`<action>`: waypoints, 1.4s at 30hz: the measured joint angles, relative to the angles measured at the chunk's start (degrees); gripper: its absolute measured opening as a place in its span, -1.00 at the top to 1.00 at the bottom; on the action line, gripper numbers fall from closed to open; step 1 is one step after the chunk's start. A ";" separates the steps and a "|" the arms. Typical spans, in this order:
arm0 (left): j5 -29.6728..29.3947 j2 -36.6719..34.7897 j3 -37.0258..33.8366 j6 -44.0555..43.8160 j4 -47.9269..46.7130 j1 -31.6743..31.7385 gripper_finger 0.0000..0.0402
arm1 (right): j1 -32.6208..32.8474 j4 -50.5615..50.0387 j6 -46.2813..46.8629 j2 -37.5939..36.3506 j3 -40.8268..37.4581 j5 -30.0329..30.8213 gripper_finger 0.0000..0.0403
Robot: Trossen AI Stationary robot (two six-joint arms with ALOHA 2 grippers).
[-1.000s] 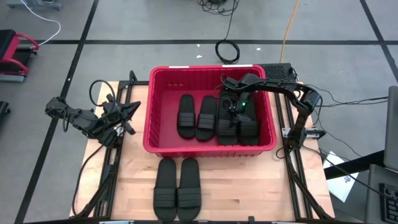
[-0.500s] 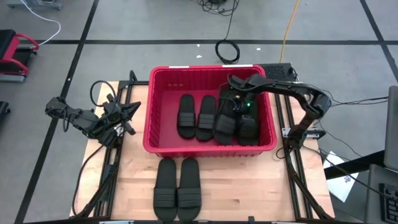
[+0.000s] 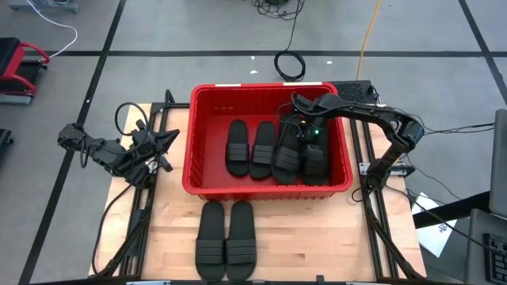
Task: Pick and place slides into bin
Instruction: Put the black slides into the red bin
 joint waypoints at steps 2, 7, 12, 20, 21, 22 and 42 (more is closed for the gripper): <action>0.00 0.02 0.00 -0.17 0.00 -0.01 1.00 | 0.00 1.05 3.11 -0.02 0.04 -0.15 0.21; 0.01 0.01 0.00 -0.86 -0.01 -0.01 1.00 | 0.00 3.25 9.05 -0.04 0.07 -0.23 0.21; 0.02 0.02 0.00 -0.86 -0.02 0.00 1.00 | 0.00 5.77 15.01 -0.04 0.07 -0.30 0.21; 0.02 0.00 0.00 -0.62 -0.59 0.00 1.00 | 0.13 12.59 22.10 -0.07 0.16 0.11 0.21; 0.02 0.00 0.00 -0.59 -0.93 -0.01 1.00 | 0.15 12.96 22.49 -0.07 0.16 0.11 0.21; 0.02 0.02 0.00 -0.72 -1.21 0.00 1.00 | 0.15 13.18 22.77 -0.06 0.17 0.10 0.21; 0.04 0.02 0.00 -1.01 -1.79 -0.02 1.00 | 5.10 5.11 11.35 1.75 0.25 3.07 0.93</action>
